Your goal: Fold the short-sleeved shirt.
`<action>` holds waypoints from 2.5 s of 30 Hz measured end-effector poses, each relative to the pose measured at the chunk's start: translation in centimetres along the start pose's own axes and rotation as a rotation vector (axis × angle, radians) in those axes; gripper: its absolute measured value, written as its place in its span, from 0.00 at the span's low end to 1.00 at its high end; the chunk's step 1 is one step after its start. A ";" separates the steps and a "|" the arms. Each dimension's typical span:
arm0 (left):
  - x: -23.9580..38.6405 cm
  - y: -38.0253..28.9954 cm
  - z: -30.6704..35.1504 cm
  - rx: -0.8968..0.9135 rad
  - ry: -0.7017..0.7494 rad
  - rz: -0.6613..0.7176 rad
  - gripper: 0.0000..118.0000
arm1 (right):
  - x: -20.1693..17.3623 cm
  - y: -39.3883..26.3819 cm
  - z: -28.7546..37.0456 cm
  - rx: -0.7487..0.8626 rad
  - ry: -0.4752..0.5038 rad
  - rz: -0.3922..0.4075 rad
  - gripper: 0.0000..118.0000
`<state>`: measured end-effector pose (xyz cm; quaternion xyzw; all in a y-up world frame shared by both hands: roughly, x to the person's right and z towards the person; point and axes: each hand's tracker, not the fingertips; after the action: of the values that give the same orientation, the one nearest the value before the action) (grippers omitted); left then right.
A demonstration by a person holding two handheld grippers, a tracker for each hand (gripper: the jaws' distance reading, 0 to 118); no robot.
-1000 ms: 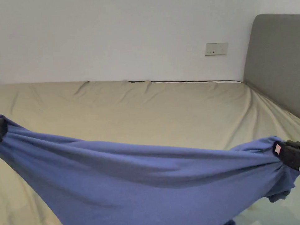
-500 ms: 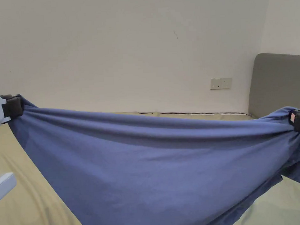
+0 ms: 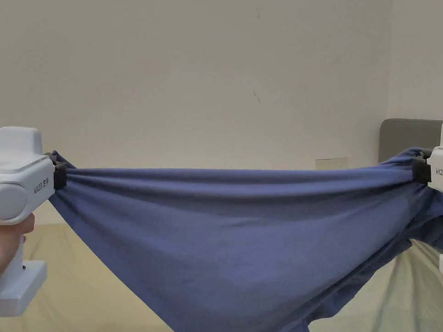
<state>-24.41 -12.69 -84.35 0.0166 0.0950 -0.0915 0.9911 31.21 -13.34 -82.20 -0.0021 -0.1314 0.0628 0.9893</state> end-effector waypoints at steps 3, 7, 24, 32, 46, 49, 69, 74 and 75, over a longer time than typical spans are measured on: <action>1.4 -1.1 -2.4 0.005 -0.003 -0.008 0.01 | -0.5 -0.5 -2.5 0.014 -0.024 -0.001 0.09; 3.6 -5.0 -5.2 -0.062 0.001 -0.028 0.01 | -1.3 -3.4 -5.3 -0.049 -0.004 0.020 0.09; 7.6 -27.7 2.5 -0.435 -0.197 0.005 0.01 | -0.3 -30.3 1.9 -0.410 0.074 0.030 0.09; 2.6 -29.0 12.1 -0.508 -0.244 0.049 0.01 | 3.6 -29.6 11.3 -0.454 0.162 0.029 0.09; -2.4 -31.2 23.8 -0.669 -0.280 0.115 0.01 | 5.9 -30.6 24.8 -0.564 0.259 0.097 0.09; -1.9 -33.2 23.4 -0.812 -0.353 0.080 0.14 | 5.8 -32.3 24.4 -0.634 0.299 0.152 0.09; -0.1 -16.3 31.7 0.006 -0.107 0.206 0.38 | 1.5 -18.6 29.4 0.026 0.128 -0.064 0.50; 1.2 -18.7 31.5 -0.079 -0.165 0.197 0.00 | -1.3 -20.7 29.3 0.037 0.134 -0.017 0.06; 1.3 -19.9 31.0 -0.108 -0.184 0.191 0.00 | -1.6 -21.5 29.3 0.027 0.137 -0.011 0.05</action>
<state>-21.11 -34.00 -54.51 -0.0364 0.0064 0.0075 0.9993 24.67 -35.28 -53.87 0.0077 -0.0624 0.0590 0.9963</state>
